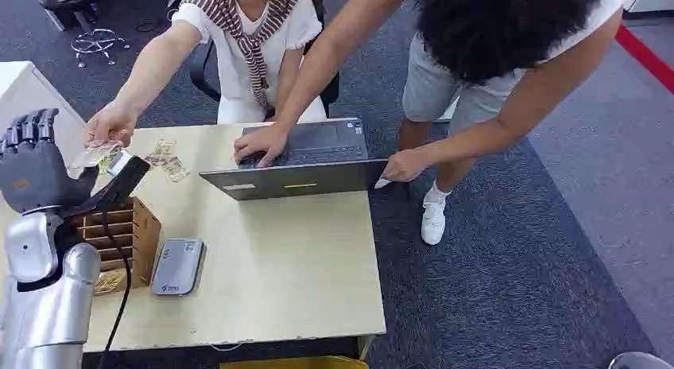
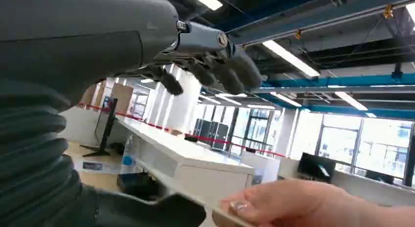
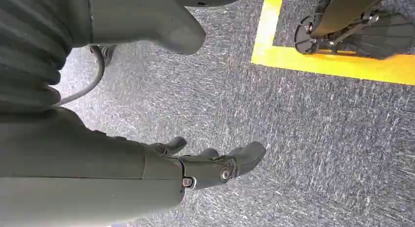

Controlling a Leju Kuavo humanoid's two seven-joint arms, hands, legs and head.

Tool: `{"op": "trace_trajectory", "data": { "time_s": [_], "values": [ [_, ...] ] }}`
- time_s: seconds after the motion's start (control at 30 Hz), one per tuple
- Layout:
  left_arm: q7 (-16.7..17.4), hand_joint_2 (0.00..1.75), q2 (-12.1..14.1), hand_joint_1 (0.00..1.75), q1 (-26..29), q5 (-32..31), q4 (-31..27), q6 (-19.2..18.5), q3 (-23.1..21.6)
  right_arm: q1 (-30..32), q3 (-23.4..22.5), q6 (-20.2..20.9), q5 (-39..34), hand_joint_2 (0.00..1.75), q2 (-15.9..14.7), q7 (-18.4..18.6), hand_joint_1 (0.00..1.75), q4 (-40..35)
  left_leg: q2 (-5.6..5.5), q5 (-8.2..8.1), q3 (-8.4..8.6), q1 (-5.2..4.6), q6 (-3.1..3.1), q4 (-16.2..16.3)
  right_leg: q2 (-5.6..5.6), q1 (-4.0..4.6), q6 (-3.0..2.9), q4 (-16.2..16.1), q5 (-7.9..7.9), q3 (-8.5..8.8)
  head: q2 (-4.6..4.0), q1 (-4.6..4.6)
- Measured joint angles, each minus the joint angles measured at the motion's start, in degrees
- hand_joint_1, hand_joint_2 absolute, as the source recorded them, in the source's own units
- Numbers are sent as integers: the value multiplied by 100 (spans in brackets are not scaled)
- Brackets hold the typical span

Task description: Pass the card to the sensor for recognition and then transmit it.

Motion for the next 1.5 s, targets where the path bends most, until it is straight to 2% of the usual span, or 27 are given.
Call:
{"op": "trace_trajectory", "data": {
  "time_s": [0.5, 0.77, 1.0, 1.23, 1.43, 1.5],
  "values": [
    [-37, 175, 0, 175, -23, 63, 52, -81, -65, 7, 55, 2, 15, 175, -4, -18, 0, 0, 1, 0, 1, 0, 0, 0, 2, 0, 2, 0, 2, -1, 0, 0],
    [-245, 175, 0, 175, 3, 234, 48, -127, -146, 42, 127, 15, 90, 175, -4, -37, 0, 4, 1, 2, 0, 0, -2, 0, 1, 0, 4, 0, 5, -1, -2, 0],
    [-680, 175, -83, 175, 483, 649, -379, -74, -376, 91, 142, 11, 94, 175, -9, -31, 0, 9, 2, 1, -1, 0, -2, 0, 1, -1, 4, 0, 5, -1, 0, 0],
    [-745, 175, -140, 175, 924, 682, -835, -66, -675, 111, 144, -9, 96, 175, -15, -59, 0, 15, 1, 0, -3, 0, -2, 0, 1, -1, 5, -2, 4, -1, 0, 0],
    [-710, 175, -166, 175, 1050, 553, -855, -155, -824, 113, 216, -4, 107, 175, -17, -44, 0, 24, 1, 1, -3, 0, -3, 0, 0, -1, 5, -2, 5, -1, 0, 0],
    [-581, 175, -166, 175, 1044, 450, -805, -373, -846, 113, 243, 0, 109, 175, -17, -39, 0, 26, 0, 2, -2, 0, -4, 0, 1, -1, 5, -2, 5, -1, 0, 0]
  ]
}}
